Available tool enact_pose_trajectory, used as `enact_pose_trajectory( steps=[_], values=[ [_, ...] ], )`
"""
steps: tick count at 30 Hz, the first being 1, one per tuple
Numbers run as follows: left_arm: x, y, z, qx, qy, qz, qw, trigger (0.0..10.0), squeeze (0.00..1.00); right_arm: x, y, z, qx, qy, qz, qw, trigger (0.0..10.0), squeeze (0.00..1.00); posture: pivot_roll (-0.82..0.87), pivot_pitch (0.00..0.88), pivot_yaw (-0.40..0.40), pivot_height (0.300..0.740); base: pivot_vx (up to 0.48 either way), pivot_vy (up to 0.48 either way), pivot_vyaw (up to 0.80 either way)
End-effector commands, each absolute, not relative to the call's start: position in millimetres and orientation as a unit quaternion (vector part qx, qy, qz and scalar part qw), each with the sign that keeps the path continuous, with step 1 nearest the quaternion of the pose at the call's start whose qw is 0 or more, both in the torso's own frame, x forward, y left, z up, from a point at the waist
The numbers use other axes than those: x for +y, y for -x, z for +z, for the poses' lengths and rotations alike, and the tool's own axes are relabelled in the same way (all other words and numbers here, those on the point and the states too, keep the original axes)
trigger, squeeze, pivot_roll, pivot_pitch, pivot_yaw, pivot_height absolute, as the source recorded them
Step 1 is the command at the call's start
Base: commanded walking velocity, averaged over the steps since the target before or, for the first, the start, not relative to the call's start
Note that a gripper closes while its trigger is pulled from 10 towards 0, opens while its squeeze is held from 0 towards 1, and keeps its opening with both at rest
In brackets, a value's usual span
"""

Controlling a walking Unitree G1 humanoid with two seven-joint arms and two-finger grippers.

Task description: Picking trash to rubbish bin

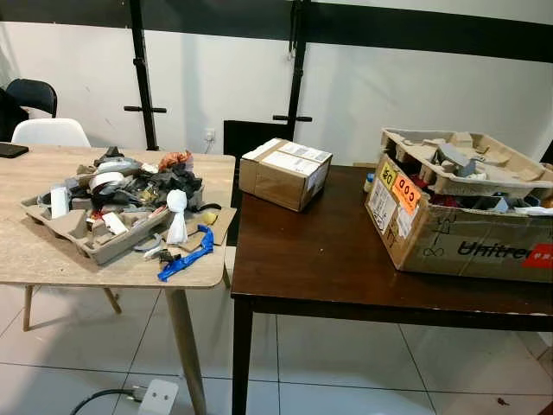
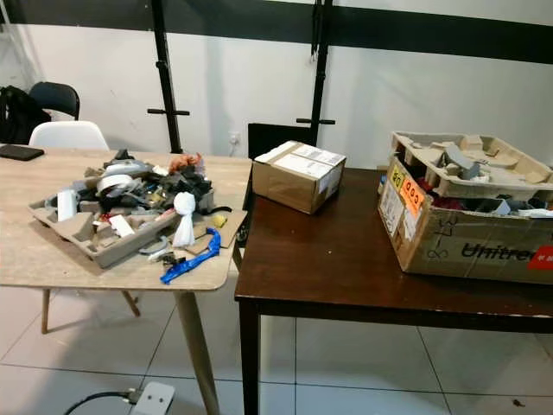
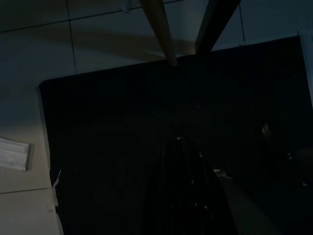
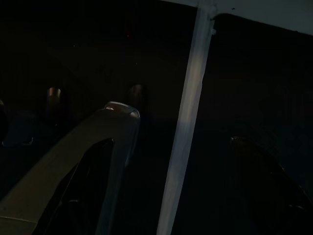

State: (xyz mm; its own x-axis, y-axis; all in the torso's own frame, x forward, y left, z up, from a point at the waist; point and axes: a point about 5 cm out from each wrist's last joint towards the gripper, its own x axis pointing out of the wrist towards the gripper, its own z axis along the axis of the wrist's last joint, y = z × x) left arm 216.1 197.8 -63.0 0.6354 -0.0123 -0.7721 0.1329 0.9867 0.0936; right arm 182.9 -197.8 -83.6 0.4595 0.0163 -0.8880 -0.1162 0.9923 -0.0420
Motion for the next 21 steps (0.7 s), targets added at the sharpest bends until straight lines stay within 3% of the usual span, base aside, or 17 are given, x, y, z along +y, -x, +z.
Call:
enact_pose_trajectory(
  steps=[1, 12, 21],
  values=[
    [197, -212, -66, 0.431, -0.067, -0.043, 0.899, 10.0, 0.0, -199, -185, -83, 0.519, 0.043, 0.031, 0.853, 10.0, 0.0, 0.09, 0.0, -0.047, 0.74, 0.0, 0.0, 0.0],
    [183, -218, -64, 0.427, -0.071, -0.073, 0.899, 10.0, 0.0, -203, -186, -81, 0.514, 0.028, 0.014, 0.857, 10.0, 0.0, 0.06, 0.0, -0.014, 0.74, 0.0, 0.0, 0.0],
    [203, -211, -65, 0.438, -0.082, -0.047, 0.894, 10.0, 0.0, -189, -175, -89, 0.526, 0.017, 0.022, 0.85, 10.0, 0.0, 0.1, 0.0, -0.018, 0.74, 0.0, 0.0, 0.0]
  ],
)
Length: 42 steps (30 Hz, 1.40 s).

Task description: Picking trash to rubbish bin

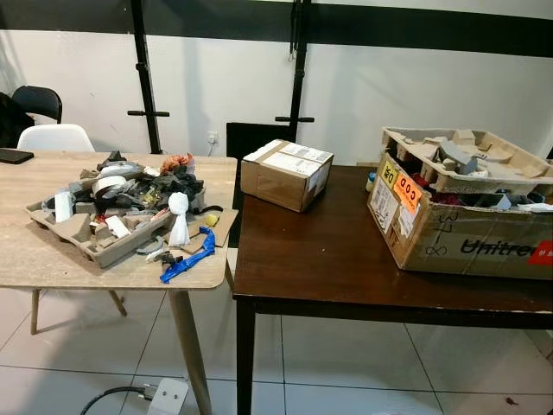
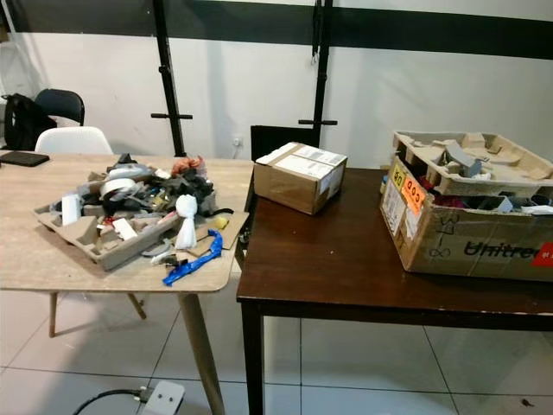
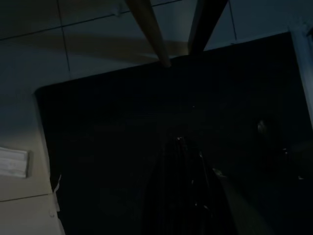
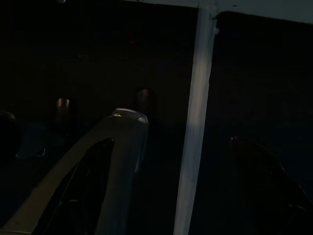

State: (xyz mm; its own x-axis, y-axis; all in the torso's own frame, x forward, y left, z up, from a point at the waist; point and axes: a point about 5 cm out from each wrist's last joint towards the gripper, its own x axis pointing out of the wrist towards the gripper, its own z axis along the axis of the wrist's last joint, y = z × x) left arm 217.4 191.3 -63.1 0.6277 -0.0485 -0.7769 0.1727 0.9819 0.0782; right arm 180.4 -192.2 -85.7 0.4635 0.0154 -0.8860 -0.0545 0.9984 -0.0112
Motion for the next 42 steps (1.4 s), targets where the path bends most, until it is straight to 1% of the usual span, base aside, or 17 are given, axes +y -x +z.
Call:
enact_pose_trajectory(
  steps=[1, 3, 4, 8, 11, 14, 15, 16, 17, 20, 23, 29, 33, 34, 36, 39, 42],
  values=[
    [207, -208, -66, 0.439, -0.079, -0.037, 0.894, 10.0, 0.0, -186, -173, -90, 0.529, 0.018, 0.026, 0.848, 10.0, 0.0, 0.14, 0.0, -0.022, 0.74, 0.0, 0.0, 0.0],
    [210, -208, -65, 0.435, -0.069, -0.027, 0.898, 10.0, 0.0, -183, -173, -90, 0.531, 0.022, 0.031, 0.846, 10.0, 0.0, 0.15, 0.0, -0.026, 0.74, 0.0, 0.0, 0.0],
    [214, -207, -65, 0.433, -0.065, -0.018, 0.899, 10.0, 0.0, -179, -175, -90, 0.53, 0.023, 0.036, 0.847, 10.0, 0.0, 0.14, 0.0, -0.039, 0.74, 0.0, 0.0, 0.0],
    [218, -207, -64, 0.429, -0.053, 0.001, 0.902, 10.0, 0.0, -176, -187, -85, 0.521, 0.035, 0.046, 0.851, 10.0, 0.0, 0.14, 0.0, -0.038, 0.74, 0.0, 0.0, 0.0],
    [218, -208, -64, 0.43, -0.053, 0.0, 0.901, 10.0, 0.0, -176, -191, -83, 0.516, 0.035, 0.044, 0.854, 10.0, 0.0, 0.11, 0.0, -0.032, 0.74, 0.0, 0.0, 0.0],
    [214, -208, -65, 0.434, -0.057, -0.005, 0.899, 10.0, 0.0, -180, -200, -78, 0.503, 0.024, 0.034, 0.863, 10.0, 0.0, 0.1, 0.0, -0.031, 0.74, 0.0, 0.0, 0.0],
    [208, -210, -65, 0.435, -0.057, -0.012, 0.899, 10.0, 0.0, -183, -203, -76, 0.499, 0.022, 0.03, 0.866, 10.0, 0.0, 0.1, 0.0, -0.028, 0.74, 0.0, 0.0, 0.0],
    [208, -210, -65, 0.435, -0.057, -0.012, 0.899, 10.0, 0.0, -183, -203, -76, 0.499, 0.022, 0.03, 0.866, 10.0, 0.0, 0.1, 0.0, -0.028, 0.74, 0.0, 0.0, 0.0],
    [200, -213, -65, 0.432, -0.063, -0.031, 0.899, 10.0, 0.0, -187, -203, -75, 0.498, 0.024, 0.024, 0.867, 10.0, 0.0, 0.1, 0.0, -0.028, 0.74, 0.0, 0.0, 0.0],
    [196, -214, -65, 0.43, -0.068, -0.041, 0.899, 10.0, 0.0, -190, -201, -76, 0.5, 0.021, 0.018, 0.866, 10.0, 0.0, 0.11, 0.0, -0.031, 0.74, 0.0, 0.0, 0.0],
    [195, -212, -66, 0.432, -0.077, -0.049, 0.897, 10.0, 0.0, -199, -195, -78, 0.502, -0.01, -0.021, 0.865, 10.0, 0.0, 0.1, 0.0, -0.024, 0.74, 0.0, 0.0, 0.0],
    [209, -204, -68, 0.441, -0.074, -0.029, 0.894, 10.0, 0.0, -195, -189, -81, 0.507, -0.013, -0.015, 0.862, 10.0, 0.0, 0.1, 0.0, -0.028, 0.74, 0.0, 0.0, 0.0],
    [225, -196, -69, 0.447, -0.073, -0.01, 0.891, 10.0, 0.0, -185, -184, -85, 0.516, -0.018, -0.009, 0.856, 10.0, 0.0, 0.12, 0.0, -0.039, 0.74, 0.0, 0.0, 0.0],
    [225, -196, -69, 0.447, -0.073, -0.01, 0.891, 10.0, 0.0, -185, -184, -85, 0.516, -0.018, -0.009, 0.856, 10.0, 0.0, 0.12, 0.0, -0.039, 0.74, 0.0, 0.0, 0.0],
    [228, -194, -69, 0.448, -0.078, -0.01, 0.891, 10.0, 0.0, -178, -182, -87, 0.523, -0.009, 0.009, 0.852, 10.0, 0.0, 0.18, 0.0, -0.031, 0.74, 0.0, 0.0, 0.0],
    [228, -198, -66, 0.439, -0.077, -0.011, 0.895, 10.0, 0.0, -175, -182, -87, 0.524, -0.005, 0.018, 0.852, 10.0, 0.0, 0.17, 0.0, -0.025, 0.74, 0.0, 0.0, 0.0],
    [227, -204, -63, 0.432, -0.08, -0.013, 0.898, 10.0, 0.0, -178, -186, -85, 0.521, -0.005, 0.014, 0.854, 10.0, 0.0, 0.18, 0.0, -0.016, 0.74, 0.0, 0.0, 0.0]
  ],
)
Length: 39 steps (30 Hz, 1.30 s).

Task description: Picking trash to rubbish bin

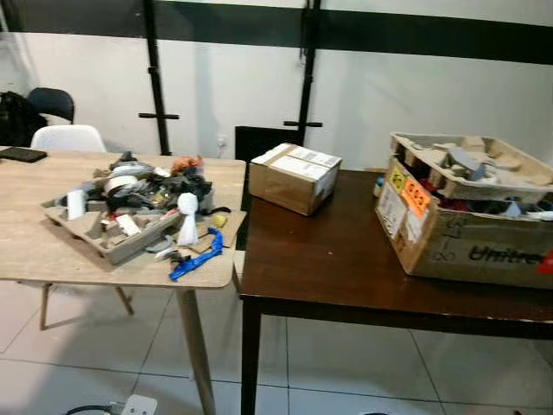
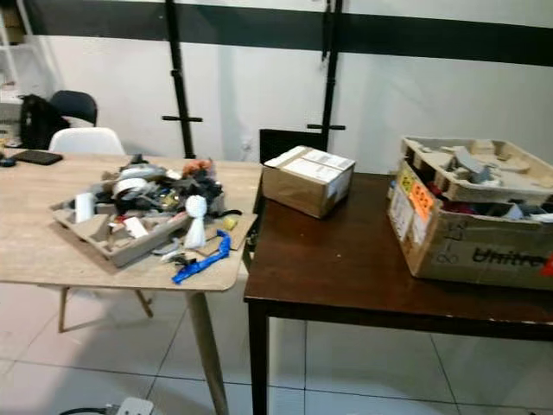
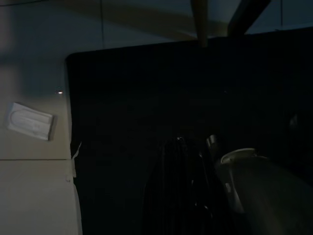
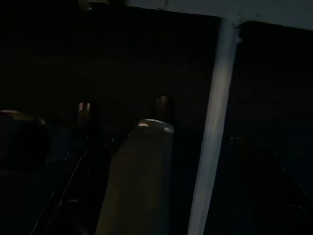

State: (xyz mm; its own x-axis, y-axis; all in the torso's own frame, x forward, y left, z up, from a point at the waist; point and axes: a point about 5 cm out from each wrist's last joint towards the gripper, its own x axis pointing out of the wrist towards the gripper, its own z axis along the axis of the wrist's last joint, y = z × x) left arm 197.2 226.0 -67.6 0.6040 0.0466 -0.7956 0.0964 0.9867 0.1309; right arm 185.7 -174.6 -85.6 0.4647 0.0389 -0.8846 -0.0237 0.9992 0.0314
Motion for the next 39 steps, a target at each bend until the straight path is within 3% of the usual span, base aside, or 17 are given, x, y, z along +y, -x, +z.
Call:
enact_pose_trajectory(
  steps=[1, 14, 25, 39],
  values=[
    [224, -206, -63, 0.43, -0.08, -0.016, 0.899, 10.0, 0.0, -182, -189, -84, 0.518, -0.003, 0.008, 0.855, 10.0, 0.0, 0.17, 0.0, -0.016, 0.74, 0.0, 0.0, 0.0],
    [202, -216, -63, 0.421, -0.031, -0.003, 0.907, 10.0, 0.0, -194, -200, -76, 0.499, 0.033, 0.025, 0.865, 10.0, 0.0, 0.12, 0.0, -0.027, 0.74, 0.0, 0.0, 0.0],
    [219, -217, -59, 0.427, -0.053, -0.005, 0.903, 10.0, 0.0, -180, -195, -80, 0.501, 0.016, 0.025, 0.865, 10.0, 0.0, 0.09, 0.0, 0.022, 0.74, 0.0, 0.0, 0.0],
    [208, -217, -61, 0.424, -0.036, -0.008, 0.905, 10.0, 0.0, -173, -183, -87, 0.512, 0.026, 0.039, 0.857, 10.0, 0.0, 0.06, 0.0, 0.02, 0.74, 0.0, 0.0, 0.0]
  ],
)
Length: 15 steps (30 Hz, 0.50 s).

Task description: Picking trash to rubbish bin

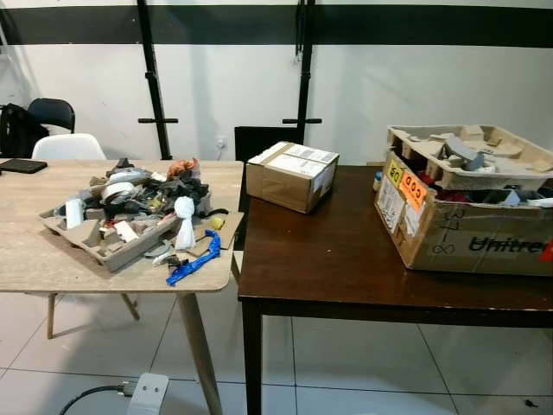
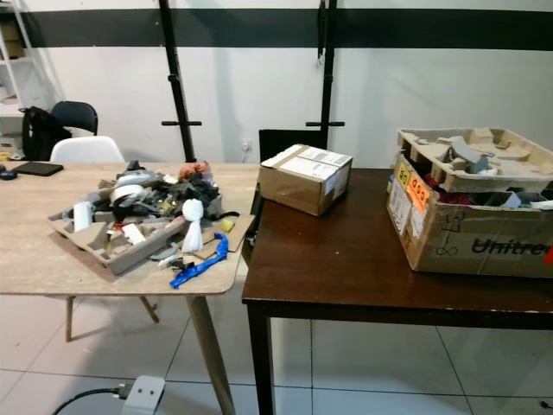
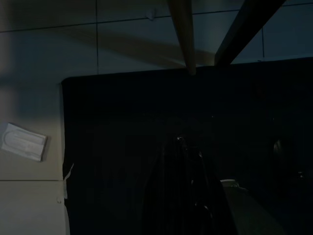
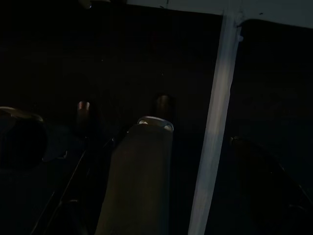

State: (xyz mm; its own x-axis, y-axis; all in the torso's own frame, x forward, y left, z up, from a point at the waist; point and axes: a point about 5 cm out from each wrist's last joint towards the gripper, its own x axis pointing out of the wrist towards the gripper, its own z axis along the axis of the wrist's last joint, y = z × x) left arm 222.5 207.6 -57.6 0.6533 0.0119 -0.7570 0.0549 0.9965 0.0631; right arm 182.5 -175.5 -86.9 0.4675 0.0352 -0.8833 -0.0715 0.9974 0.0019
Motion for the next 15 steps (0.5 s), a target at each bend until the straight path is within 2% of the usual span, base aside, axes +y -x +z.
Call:
enact_pose_trajectory(
  steps=[1, 4, 15],
  values=[
    [206, -215, -63, 0.429, -0.039, -0.016, 0.902, 10.0, 0.0, -173, -185, -86, 0.51, 0.03, 0.039, 0.859, 10.0, 0.0, 0.04, 0.0, 0.038, 0.74, 0.0, 0.0, 0.0],
    [202, -210, -66, 0.439, -0.049, -0.032, 0.897, 10.0, 0.0, -175, -189, -84, 0.501, 0.029, 0.036, 0.864, 10.0, 0.0, 0.01, 0.0, 0.066, 0.74, 0.0, 0.0, 0.0],
    [191, -218, -64, 0.433, -0.058, -0.054, 0.898, 10.0, 0.0, -181, -185, -85, 0.5, 0.029, 0.031, 0.865, 10.0, 0.0, 0.02, 0.0, 0.051, 0.74, 0.0, 0.0, 0.0]
  ],
)
